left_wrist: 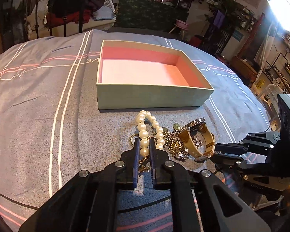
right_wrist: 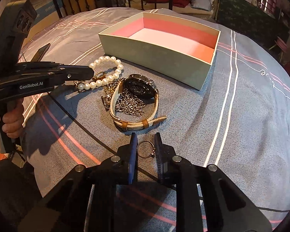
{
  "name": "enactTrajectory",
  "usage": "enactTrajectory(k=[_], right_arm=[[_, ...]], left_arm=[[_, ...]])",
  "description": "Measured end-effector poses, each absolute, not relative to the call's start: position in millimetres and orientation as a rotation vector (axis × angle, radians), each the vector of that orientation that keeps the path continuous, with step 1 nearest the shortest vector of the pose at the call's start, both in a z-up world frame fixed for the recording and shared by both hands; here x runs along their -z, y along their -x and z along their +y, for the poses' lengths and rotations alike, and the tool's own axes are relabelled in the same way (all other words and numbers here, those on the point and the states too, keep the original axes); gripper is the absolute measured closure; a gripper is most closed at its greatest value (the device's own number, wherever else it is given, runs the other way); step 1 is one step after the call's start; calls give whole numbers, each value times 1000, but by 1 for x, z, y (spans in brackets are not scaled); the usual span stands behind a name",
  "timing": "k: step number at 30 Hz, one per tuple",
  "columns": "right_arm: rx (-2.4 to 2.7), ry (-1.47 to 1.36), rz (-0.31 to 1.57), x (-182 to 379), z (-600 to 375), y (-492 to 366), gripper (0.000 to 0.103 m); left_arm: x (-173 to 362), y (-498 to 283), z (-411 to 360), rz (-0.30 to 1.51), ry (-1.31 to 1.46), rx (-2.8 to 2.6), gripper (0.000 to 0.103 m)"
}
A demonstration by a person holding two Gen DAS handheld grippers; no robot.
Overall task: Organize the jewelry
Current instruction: 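Grasp the pearl bracelet with the left gripper while the right gripper grasps the small silver ring, then lower the pearl bracelet and small ring into the box and open both grippers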
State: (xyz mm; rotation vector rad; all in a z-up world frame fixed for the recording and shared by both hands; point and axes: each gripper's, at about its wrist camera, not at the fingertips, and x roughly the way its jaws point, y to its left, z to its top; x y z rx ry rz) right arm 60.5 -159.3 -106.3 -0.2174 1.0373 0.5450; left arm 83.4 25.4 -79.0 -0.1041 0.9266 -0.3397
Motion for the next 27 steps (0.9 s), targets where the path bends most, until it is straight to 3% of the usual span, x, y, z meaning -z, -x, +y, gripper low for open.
enactTrajectory(k=[18,27], right_arm=[[-547,211,865,49,-165,-63,84],[-534,178,810,28,-164,-105,84]], left_arm=[[15,-87,12,800,32,315,94],[-6,-116,8,743,10,295,94]])
